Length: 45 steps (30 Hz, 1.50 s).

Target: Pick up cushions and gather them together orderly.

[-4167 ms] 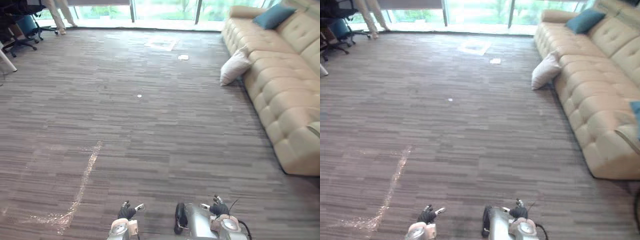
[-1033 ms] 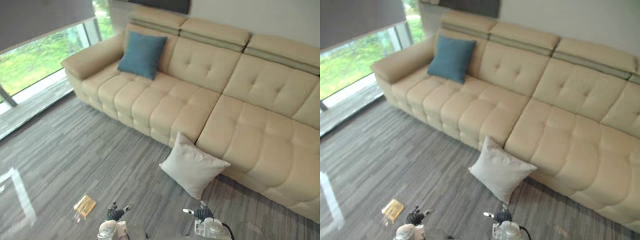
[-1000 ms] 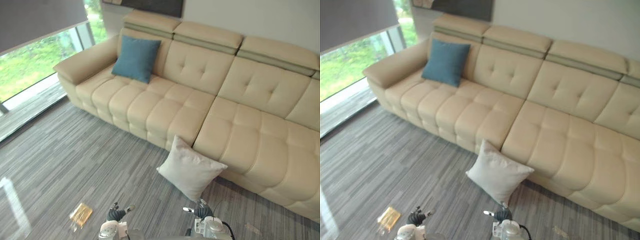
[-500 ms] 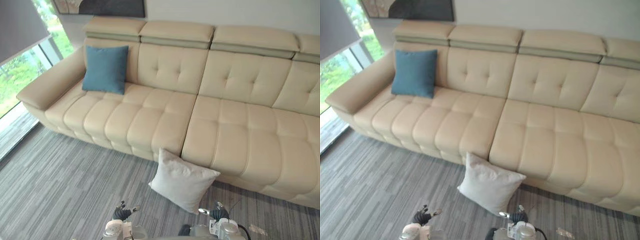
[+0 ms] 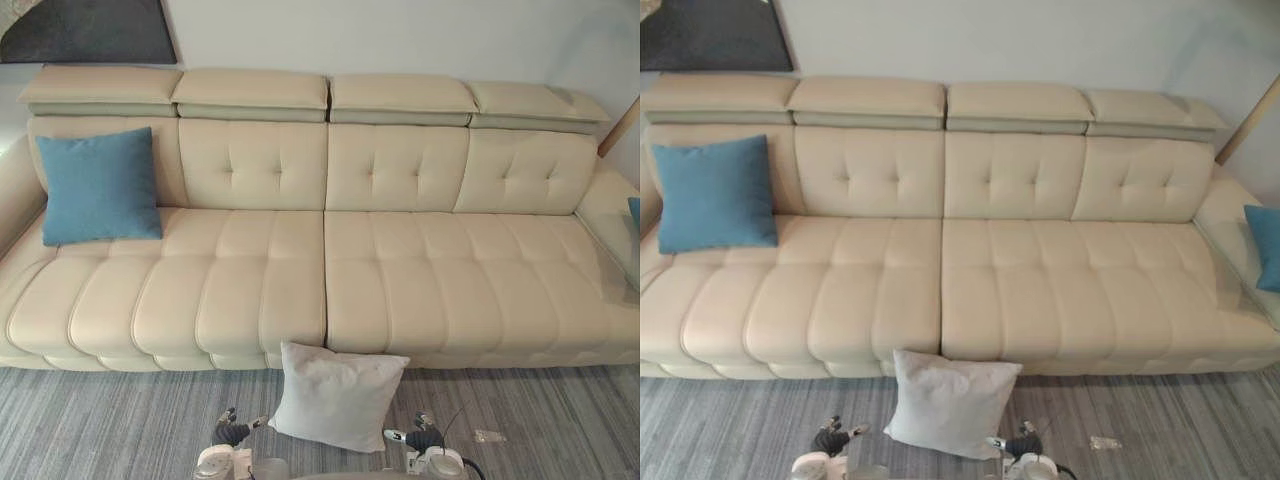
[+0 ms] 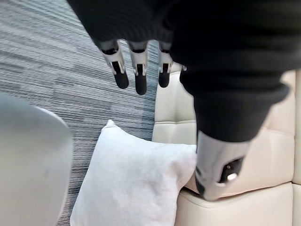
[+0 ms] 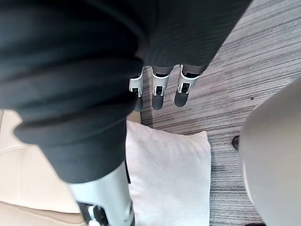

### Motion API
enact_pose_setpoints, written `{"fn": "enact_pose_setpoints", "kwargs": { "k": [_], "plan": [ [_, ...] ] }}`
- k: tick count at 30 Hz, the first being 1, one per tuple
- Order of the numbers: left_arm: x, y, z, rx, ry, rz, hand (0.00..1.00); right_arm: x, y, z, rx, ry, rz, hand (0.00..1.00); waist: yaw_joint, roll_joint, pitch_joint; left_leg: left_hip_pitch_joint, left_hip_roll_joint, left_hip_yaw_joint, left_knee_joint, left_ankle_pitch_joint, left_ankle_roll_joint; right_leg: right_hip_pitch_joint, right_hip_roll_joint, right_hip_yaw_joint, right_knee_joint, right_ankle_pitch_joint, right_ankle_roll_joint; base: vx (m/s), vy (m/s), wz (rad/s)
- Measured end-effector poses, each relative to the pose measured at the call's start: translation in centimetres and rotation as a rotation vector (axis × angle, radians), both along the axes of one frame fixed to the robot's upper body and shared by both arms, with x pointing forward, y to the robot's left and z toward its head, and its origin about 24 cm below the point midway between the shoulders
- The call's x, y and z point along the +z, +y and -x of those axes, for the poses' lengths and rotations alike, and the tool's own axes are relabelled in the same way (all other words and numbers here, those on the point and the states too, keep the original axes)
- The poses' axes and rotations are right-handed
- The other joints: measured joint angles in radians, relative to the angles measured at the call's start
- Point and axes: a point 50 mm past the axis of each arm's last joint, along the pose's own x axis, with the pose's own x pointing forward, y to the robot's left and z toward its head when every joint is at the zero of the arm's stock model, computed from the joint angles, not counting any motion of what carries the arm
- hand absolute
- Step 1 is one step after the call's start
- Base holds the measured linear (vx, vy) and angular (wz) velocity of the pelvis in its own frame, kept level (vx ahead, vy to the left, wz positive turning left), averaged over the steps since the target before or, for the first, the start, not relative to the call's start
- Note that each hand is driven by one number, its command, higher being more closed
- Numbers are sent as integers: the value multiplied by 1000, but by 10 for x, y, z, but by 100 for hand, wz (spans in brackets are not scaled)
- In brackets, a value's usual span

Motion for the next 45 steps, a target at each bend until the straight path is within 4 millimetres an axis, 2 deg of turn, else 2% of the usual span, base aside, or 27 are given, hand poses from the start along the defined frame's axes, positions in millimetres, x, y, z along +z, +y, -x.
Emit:
{"fn": "enact_pose_setpoints", "kwargs": {
  "k": [3,6,8,10,11,12,14,16,18,20,21,22,24,25,26,27,29,30,32,33,35,36,38,41,42,45],
  "plan": [
    [0,-2,0,-17,2,0,0,0,-1,1,-9,2,-3,0,0,1,-4,11,4,0,-11,0,0,6,3,-1,-1,-8,10,63,-40,-2],
    [-1,-6,-1,-21,2,5,0,0,-4,2,-43,0,-6,0,-1,17,1,11,18,1,-13,0,0,4,17,-1,0,-9,9,17,-68,-4],
    [-1,-6,-1,7,-1,4,0,0,-10,3,-110,-4,-15,0,0,23,3,6,28,2,-14,0,-1,-6,23,-1,19,-20,-2,-4,-60,-1],
    [1,-4,-3,29,-15,4,0,1,-15,1,-135,-17,-11,0,1,24,22,-19,30,8,-2,-1,-3,-52,21,3,76,-45,-5,-127,-63,-3],
    [2,-3,-7,39,-26,0,0,3,-17,-2,-156,-29,-14,0,1,10,31,-74,32,7,43,-12,-9,-112,19,6,127,-64,-11,-168,-74,-3],
    [4,-2,-10,42,-36,0,0,3,-18,-4,-162,-35,-13,0,1,15,37,-96,33,6,64,-17,-10,-133,19,8,147,-71,-12,-121,-66,8],
    [13,-1,-36,59,-108,-7,0,10,-29,-18,-218,-82,3,0,-1,25,103,-257,47,-6,223,-57,-11,-273,20,7,284,-108,-23,-166,-66,14],
    [19,0,-48,69,-146,-18,0,14,-35,-27,-247,-111,13,0,0,23,140,-331,51,-7,290,-73,-11,-348,21,10,350,-121,-30,-196,-43,-1],
    [33,2,-72,97,-233,-12,0,26,-43,-46,-297,-187,25,0,-2,12,195,-458,65,-9,396,-94,-13,-477,22,20,460,-145,-36,-278,-48,-7],
    [42,3,-87,107,-286,-18,0,35,-47,-59,-304,-244,37,0,-4,10,223,-513,70,-9,444,-99,-13,-534,22,22,504,-149,-41,-184,-33,-4],
    [55,4,-106,117,-352,-17,0,47,-53,-75,-330,-318,44,0,-7,9,242,-592,75,-11,489,-100,-11,-612,22,27,550,-151,-44,-157,-20,-3],
    [60,4,-113,121,-377,-21,0,51,-55,-80,-339,-340,42,0,-7,10,250,-614,77,-12,502,-100,-11,-634,22,27,560,-152,-47,-233,-21,-4],
    [87,11,-144,143,-497,-29,0,69,-57,-108,-382,-437,31,0,-9,8,285,-722,85,-22,552,-99,-10,-738,26,25,603,-149,-45,-195,-12,-3],
    [92,12,-149,153,-515,-31,0,72,-56,-113,-384,-450,30,0,-10,7,290,-741,85,-28,559,-99,-9,-757,27,25,609,-147,-45,-179,-22,2],
    [106,16,-163,173,-571,-34,0,82,-53,-127,-385,-493,19,0,-9,3,303,-800,86,-33,574,-91,-7,-815,28,26,624,-137,-48,-80,-15,2],
    [112,16,-169,174,-590,-38,0,88,-52,-135,-385,-516,12,0,-9,3,310,-816,87,-33,576,-87,-8,-830,29,26,626,-134,-47,-123,-22,2],
    [137,18,-192,192,-674,-37,0,117,-47,-167,-391,-627,-7,0,-10,3,344,-912,85,-35,599,-69,-5,-928,28,30,659,-119,-63,-110,-30,5],
    [142,18,-197,190,-692,-39,0,123,-45,-173,-392,-649,-14,0,-10,2,346,-931,85,-36,602,-67,-5,-948,28,31,664,-118,-64,-94,-41,5],
    [171,16,-219,193,-782,-33,0,163,-35,-210,-371,-778,-44,0,-14,-1,400,-992,86,-43,624,-52,-16,-1011,28,28,692,-111,-70,-48,-41,4],
    [176,15,-223,191,-795,-32,0,169,-33,-214,-369,-796,-47,0,-14,-1,403,-1004,86,-45,628,-51,-18,-1022,28,27,696,-111,-70,-37,-51,8],
    [205,6,-242,163,-880,-18,0,207,-23,-239,-350,-906,-69,0,-17,-3,411,-1084,86,-55,639,-40,-25,-1102,28,20,716,-109,-73,-25,-55,8],
    [210,4,-245,157,-894,-16,0,213,-21,-243,-345,-922,-72,0,-16,-1,417,-1090,86,-57,640,-38,-25,-1108,29,19,718,-109,-74,-7,-53,8],
    [234,-9,-259,117,-959,-12,0,241,-12,-258,-326,-996,-95,0,-20,-2,428,-1134,85,-61,641,-30,-30,-1154,29,14,728,-108,-75,4,-51,7],
    [250,-21,-267,72,-1002,-13,0,259,-5,-266,-304,-1040,-101,0,-26,-1,430,-1168,84,-69,647,-27,-35,-1187,29,8,738,-108,-75,3,-34,4],
    [263,-26,-271,75,-1040,-14,0,269,1,-270,-285,-1064,-101,0,-30,1,431,-1187,83,-77,652,-25,-39,-1202,31,0,742,-108,-75,-2,-11,5],
    [273,-18,-274,110,-1067,-38,0,277,5,-273,-274,-1082,-104,0,-31,1,432,-1200,81,-89,650,-18,-47,-1214,32,-7,748,-108,-75,-12,-26,8]
  ]
}}
